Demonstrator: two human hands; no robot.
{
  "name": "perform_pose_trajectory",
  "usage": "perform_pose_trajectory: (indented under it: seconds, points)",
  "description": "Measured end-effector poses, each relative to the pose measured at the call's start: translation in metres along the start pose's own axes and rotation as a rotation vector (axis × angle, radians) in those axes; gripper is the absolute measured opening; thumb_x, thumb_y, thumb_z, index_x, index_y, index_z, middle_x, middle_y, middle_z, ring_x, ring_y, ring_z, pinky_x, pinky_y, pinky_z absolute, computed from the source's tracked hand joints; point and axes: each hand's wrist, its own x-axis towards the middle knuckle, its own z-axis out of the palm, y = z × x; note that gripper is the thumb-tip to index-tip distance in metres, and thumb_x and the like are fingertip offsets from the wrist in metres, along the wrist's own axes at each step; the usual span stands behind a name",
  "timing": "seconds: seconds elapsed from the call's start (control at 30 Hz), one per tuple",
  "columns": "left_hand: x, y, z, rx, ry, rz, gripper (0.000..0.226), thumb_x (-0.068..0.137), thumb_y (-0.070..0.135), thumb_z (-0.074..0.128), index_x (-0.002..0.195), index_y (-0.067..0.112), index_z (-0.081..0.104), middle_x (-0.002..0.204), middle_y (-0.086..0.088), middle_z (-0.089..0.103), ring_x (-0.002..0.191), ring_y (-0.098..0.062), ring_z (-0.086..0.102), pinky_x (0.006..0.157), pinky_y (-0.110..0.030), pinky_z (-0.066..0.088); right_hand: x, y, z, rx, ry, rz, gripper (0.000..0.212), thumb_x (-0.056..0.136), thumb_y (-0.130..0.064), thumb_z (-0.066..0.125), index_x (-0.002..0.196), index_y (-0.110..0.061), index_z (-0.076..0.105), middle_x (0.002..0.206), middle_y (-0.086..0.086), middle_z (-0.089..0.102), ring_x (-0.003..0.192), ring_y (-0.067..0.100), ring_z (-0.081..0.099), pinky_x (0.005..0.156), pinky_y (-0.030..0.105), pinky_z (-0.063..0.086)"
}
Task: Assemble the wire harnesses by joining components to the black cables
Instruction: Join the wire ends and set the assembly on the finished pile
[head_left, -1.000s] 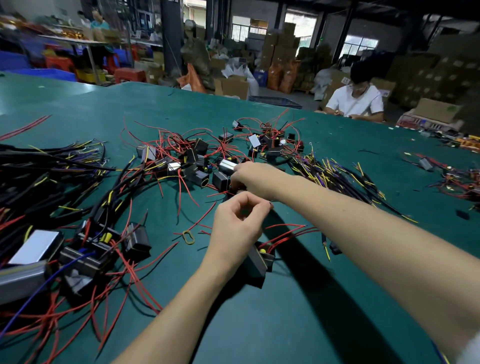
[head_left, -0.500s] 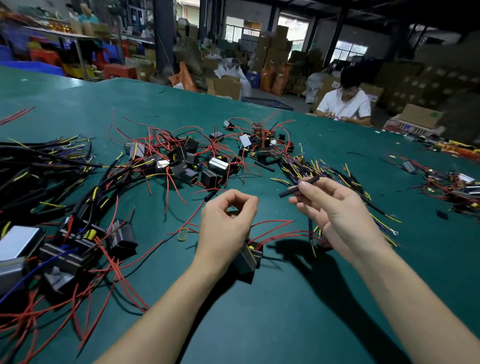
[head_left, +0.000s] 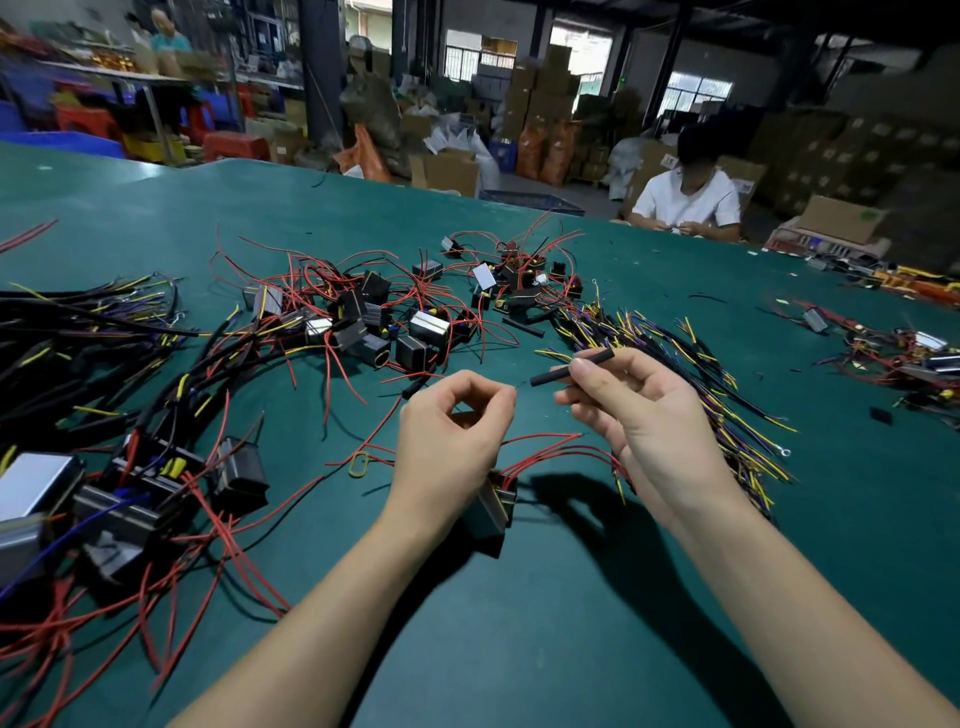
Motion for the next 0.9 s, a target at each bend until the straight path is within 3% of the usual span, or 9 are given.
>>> perform_pose_trajectory:
  seconds: [0.13,0.37,0.5,0.6,0.67,0.8,0.9]
  points:
    - [-0.001,0.002,0.000,-0.042,-0.056,-0.019,0.020,0.087,0.010,0.066,0.068,0.015,0.065,0.046,0.011,0.049,0.043,-0.007,0.044,0.048,-0.017,0.036,0.000,0.002,0.002,-0.050,-0.024,-0.015,0.005,0.081,-0.007,0.066,0.085,-0.010,0.065,0.074,0.001,0.069,0.067,0.016,0.067,0.061,0.018,0.052]
    - [-0.001,0.005,0.000,-0.119,-0.139,-0.085,0.009,0.087,0.010,0.064,0.086,0.012,0.073,0.064,0.004,0.062,0.054,0.002,0.053,0.059,-0.009,0.043,0.005,-0.003,-0.008,-0.143,-0.062,-0.030,0.005,0.086,-0.004,0.064,0.086,-0.009,0.064,0.070,0.000,0.069,0.063,0.014,0.065,0.061,0.019,0.051]
    - [-0.001,0.006,-0.001,-0.150,-0.154,-0.098,0.016,0.086,0.008,0.065,0.092,0.021,0.072,0.062,0.003,0.060,0.052,-0.001,0.047,0.056,-0.010,0.040,0.007,-0.006,-0.010,-0.138,-0.109,0.021,0.005,0.083,-0.009,0.067,0.087,-0.007,0.065,0.076,0.006,0.069,0.063,0.015,0.065,0.061,0.020,0.051]
    - [-0.001,0.006,-0.002,-0.199,-0.166,-0.102,0.020,0.080,0.006,0.070,0.097,0.017,0.069,0.060,0.000,0.061,0.052,-0.005,0.048,0.055,-0.013,0.042,0.005,-0.008,-0.008,-0.139,-0.184,0.084,0.019,0.073,-0.019,0.071,0.087,-0.007,0.065,0.081,0.012,0.070,0.064,0.016,0.066,0.061,0.021,0.052]
    - [-0.001,0.006,-0.004,-0.236,-0.167,-0.141,0.019,0.076,0.007,0.072,0.093,0.013,0.066,0.059,0.000,0.062,0.051,-0.007,0.051,0.055,-0.014,0.044,0.004,-0.006,-0.008,-0.148,-0.215,0.099,0.016,0.076,-0.015,0.069,0.087,-0.006,0.064,0.079,0.010,0.071,0.064,0.016,0.066,0.062,0.021,0.052]
    - [-0.001,0.010,-0.011,-0.044,-0.231,-0.087,0.007,0.083,0.018,0.069,0.084,0.011,0.067,0.069,0.002,0.067,0.062,-0.005,0.059,0.061,-0.015,0.047,0.004,-0.004,-0.007,-0.199,-0.213,0.063,0.004,0.085,-0.002,0.064,0.085,-0.005,0.062,0.070,0.003,0.069,0.061,0.013,0.064,0.060,0.018,0.052]
    - [0.005,0.017,-0.030,0.208,-0.328,-0.059,0.016,0.086,0.032,0.066,0.082,0.017,0.070,0.079,0.002,0.071,0.068,0.000,0.058,0.067,-0.015,0.044,0.003,-0.005,-0.006,-0.211,-0.215,0.061,0.004,0.084,-0.002,0.065,0.084,-0.005,0.062,0.068,0.002,0.068,0.060,0.013,0.064,0.058,0.017,0.051]
